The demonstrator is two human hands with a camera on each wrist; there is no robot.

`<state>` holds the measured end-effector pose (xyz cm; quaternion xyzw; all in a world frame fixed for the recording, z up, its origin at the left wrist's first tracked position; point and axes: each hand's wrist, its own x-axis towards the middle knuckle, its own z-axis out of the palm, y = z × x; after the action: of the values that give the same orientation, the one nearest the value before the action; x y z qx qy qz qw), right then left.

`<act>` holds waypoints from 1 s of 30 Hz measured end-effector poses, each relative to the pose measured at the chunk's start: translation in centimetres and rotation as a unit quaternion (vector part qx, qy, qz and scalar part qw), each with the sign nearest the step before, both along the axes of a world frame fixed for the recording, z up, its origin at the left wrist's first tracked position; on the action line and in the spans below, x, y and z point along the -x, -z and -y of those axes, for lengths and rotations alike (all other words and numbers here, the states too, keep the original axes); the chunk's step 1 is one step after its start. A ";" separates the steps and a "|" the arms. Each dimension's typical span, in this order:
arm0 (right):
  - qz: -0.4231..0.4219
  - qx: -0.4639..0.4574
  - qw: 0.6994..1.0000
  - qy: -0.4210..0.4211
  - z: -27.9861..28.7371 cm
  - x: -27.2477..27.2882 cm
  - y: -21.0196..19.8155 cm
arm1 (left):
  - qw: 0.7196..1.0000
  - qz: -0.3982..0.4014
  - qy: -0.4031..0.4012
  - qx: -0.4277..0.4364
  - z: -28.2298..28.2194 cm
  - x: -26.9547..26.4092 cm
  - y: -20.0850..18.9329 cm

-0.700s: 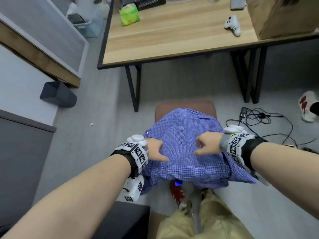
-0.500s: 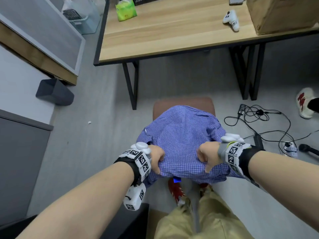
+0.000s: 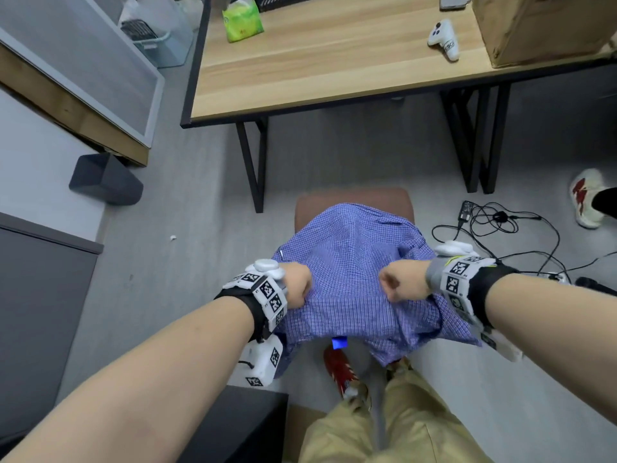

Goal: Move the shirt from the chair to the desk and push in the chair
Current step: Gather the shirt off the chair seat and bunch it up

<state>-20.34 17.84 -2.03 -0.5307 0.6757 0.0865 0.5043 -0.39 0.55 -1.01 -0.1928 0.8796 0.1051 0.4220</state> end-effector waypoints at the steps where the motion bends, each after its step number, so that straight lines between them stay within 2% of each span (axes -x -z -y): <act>1: -0.016 0.024 0.999 0.016 0.4 0.6 -0.5 | 1.000 -0.016 -0.014 0.017 0.5 0.2 -0.2; 4: -0.068 0.110 0.987 0.092 2.0 2.3 -1.5 | 0.991 -0.083 -0.058 0.084 1.5 1.0 -0.5; 6: -0.096 0.145 0.977 0.123 2.8 2.8 -1.7 | 0.988 -0.084 -0.079 0.099 1.9 1.7 -0.3; 8: -0.116 0.132 0.979 0.102 3.0 2.7 -1.7 | 0.993 -0.043 -0.075 0.080 1.6 1.9 -0.1; 10: -0.117 0.095 0.986 0.066 2.7 2.1 -1.2 | 0.997 -0.034 -0.058 0.038 0.9 1.6 0.6; 13: -0.053 0.060 0.995 0.056 1.2 0.6 -0.2 | 0.993 -0.091 -0.043 -0.055 -0.8 0.4 1.3; 15: -0.030 0.097 0.993 0.052 0.3 -0.2 0.4 | 0.988 -0.125 -0.034 -0.080 -1.9 -0.1 1.9; 18: -0.019 0.094 0.995 -0.007 -0.4 -1.0 1.2 | 0.992 -0.048 -0.026 -0.117 -3.4 -0.2 2.6; 20: -0.034 0.051 0.996 -0.072 -0.3 -1.4 1.7 | 0.992 -0.010 -0.008 -0.123 -4.2 -0.2 2.8; 23: -0.072 0.058 0.987 -0.131 -0.1 -1.7 2.2 | 0.994 -0.013 0.007 -0.112 -4.7 -0.1 2.8; 28: -0.075 0.069 0.988 -0.113 0.5 -1.3 1.8 | 0.994 -0.040 -0.025 -0.095 -4.3 0.4 1.9; 30: -0.061 0.100 0.990 -0.078 1.1 -0.7 0.9 | 0.995 -0.041 -0.035 -0.083 -4.0 0.7 1.5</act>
<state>-19.68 16.79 -2.95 -0.6233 0.6673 0.0896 0.3977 -1.12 4.55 -2.49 -0.1834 0.8772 0.2006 0.3957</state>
